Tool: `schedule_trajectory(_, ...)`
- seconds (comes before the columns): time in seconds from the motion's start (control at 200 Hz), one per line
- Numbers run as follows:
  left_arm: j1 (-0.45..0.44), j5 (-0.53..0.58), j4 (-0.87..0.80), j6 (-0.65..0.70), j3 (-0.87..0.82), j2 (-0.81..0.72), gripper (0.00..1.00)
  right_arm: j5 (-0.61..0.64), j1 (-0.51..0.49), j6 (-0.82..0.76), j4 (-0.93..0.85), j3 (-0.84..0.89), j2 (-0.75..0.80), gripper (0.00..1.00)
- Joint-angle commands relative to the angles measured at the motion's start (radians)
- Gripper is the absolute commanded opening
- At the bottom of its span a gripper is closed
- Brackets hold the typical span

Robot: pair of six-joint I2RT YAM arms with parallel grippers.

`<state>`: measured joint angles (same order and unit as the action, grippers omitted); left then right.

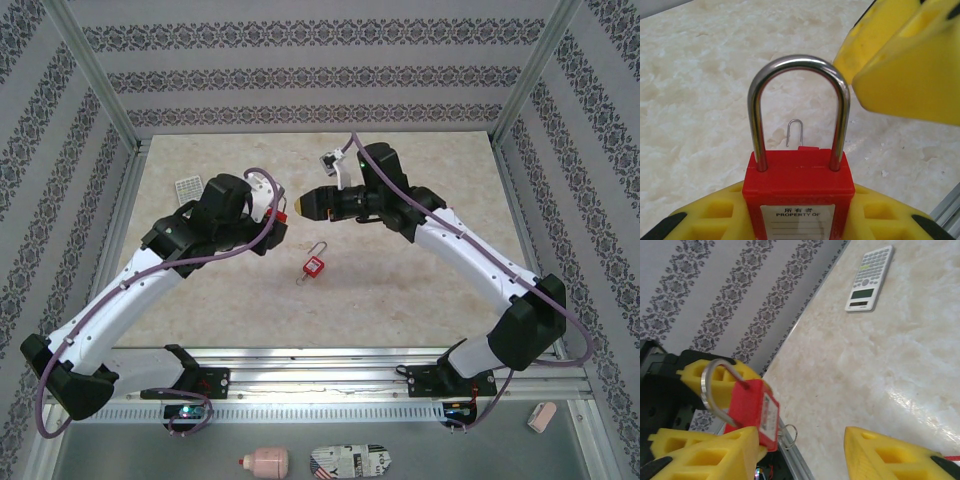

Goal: Unlock with the key

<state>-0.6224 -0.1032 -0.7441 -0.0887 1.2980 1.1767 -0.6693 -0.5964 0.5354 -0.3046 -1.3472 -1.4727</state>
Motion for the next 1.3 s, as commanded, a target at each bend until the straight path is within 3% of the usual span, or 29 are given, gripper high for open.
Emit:
schedule_trajectory(0.0, -0.013, 0.024, 0.015, 0.023, -0.008, -0.012, 0.0, 0.01, -0.006, 0.004, 0.041, -0.013, 0.021, 0.48)
schedule_trajectory(0.645, -0.043, 0.005, 0.052, 0.01, -0.039, 0.023, 0.0, -0.056, -0.024, 0.078, 0.158, 0.039, 0.034, 0.47)
schedule_trajectory(0.999, -0.046, -0.041, 0.071, 0.007, -0.039, 0.021, 0.0, -0.051, -0.057, 0.099, 0.19, 0.065, -0.001, 0.4)
schedule_trajectory(1.074, -0.051, -0.037, 0.071, 0.009, -0.044, 0.023, 0.0, -0.054, -0.06, 0.109, 0.2, 0.06, -0.009, 0.34)
schedule_trajectory(1.209, -0.056, -0.01, 0.093, 0.007, -0.076, 0.011, 0.0, -0.037, -0.058, 0.122, 0.184, 0.041, -0.013, 0.05)
schedule_trajectory(1.294, -0.057, 0.014, 0.125, 0.013, -0.122, -0.015, 0.0, -0.028, -0.053, 0.146, 0.175, 0.031, -0.008, 0.0)
